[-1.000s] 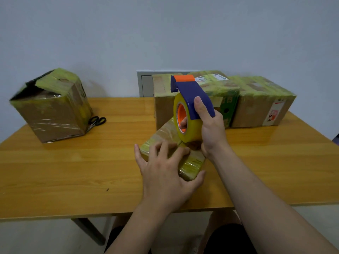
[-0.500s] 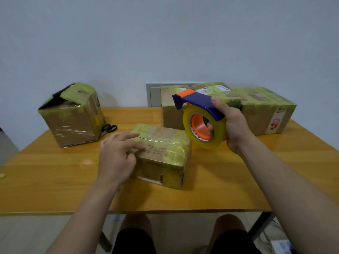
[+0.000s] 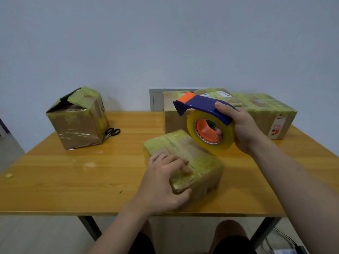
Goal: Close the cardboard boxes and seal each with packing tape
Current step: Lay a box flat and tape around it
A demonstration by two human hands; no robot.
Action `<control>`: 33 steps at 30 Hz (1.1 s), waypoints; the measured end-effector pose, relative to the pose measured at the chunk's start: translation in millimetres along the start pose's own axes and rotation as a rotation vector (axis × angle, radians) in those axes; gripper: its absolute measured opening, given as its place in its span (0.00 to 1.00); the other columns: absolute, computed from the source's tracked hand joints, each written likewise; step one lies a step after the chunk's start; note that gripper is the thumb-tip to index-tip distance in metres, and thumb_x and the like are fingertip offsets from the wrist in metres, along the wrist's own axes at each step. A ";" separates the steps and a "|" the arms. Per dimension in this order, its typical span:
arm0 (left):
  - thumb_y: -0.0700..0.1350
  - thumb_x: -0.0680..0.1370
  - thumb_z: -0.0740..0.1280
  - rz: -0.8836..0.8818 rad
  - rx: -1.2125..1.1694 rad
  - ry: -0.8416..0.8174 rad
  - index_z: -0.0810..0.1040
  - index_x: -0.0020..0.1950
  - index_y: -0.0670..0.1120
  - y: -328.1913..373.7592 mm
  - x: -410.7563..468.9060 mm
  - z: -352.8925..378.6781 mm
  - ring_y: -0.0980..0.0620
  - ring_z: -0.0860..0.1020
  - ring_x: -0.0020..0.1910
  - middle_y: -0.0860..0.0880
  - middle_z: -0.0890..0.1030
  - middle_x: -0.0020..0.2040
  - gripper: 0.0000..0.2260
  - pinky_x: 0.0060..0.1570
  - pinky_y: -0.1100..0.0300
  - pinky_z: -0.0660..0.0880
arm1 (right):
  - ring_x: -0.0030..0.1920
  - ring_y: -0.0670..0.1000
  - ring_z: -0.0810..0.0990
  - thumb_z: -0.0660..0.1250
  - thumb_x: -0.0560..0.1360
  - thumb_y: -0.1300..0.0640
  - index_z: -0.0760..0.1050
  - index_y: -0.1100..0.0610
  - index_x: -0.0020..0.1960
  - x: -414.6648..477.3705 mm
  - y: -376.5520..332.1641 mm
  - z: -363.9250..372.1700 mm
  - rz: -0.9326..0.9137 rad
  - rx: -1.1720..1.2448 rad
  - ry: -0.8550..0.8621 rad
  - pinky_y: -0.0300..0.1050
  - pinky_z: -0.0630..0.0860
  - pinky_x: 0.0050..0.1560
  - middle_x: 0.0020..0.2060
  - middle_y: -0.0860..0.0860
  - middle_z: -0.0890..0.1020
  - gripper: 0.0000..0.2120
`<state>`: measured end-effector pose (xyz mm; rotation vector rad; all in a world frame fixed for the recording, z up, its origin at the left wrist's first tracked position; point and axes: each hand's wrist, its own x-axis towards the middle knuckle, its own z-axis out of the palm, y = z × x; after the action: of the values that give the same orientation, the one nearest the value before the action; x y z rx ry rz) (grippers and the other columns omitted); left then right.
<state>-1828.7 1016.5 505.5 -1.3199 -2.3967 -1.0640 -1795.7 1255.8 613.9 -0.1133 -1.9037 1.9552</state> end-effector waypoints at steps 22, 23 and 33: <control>0.58 0.73 0.72 -0.671 -1.410 -0.018 0.78 0.67 0.40 20.4 61.5 -50.1 0.53 0.82 0.41 0.43 0.84 0.50 0.29 0.37 0.65 0.81 | 0.24 0.52 0.76 0.79 0.59 0.34 0.82 0.61 0.36 4.0 -17.8 -44.5 0.141 -0.151 -0.551 0.40 0.75 0.28 0.27 0.56 0.80 0.29; 0.57 0.73 0.73 -0.696 -1.474 -0.046 0.77 0.69 0.40 20.8 61.5 -48.5 0.54 0.81 0.40 0.44 0.83 0.50 0.31 0.36 0.65 0.80 | 0.24 0.52 0.76 0.80 0.59 0.34 0.82 0.61 0.37 4.1 -18.0 -43.3 0.142 -0.149 -0.557 0.40 0.75 0.29 0.27 0.56 0.80 0.29; 0.45 0.75 0.73 -0.735 -1.715 -0.194 0.80 0.65 0.38 12.1 58.5 -46.8 0.54 0.80 0.37 0.46 0.82 0.44 0.20 0.31 0.66 0.78 | 0.26 0.51 0.78 0.82 0.57 0.36 0.81 0.62 0.44 2.4 -25.8 -33.3 0.120 -0.108 -0.573 0.40 0.76 0.29 0.30 0.54 0.81 0.32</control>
<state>-1860.2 1027.1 573.7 -0.5193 -1.6641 -3.6845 -1780.8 1287.6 637.3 0.3472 -2.4031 2.1218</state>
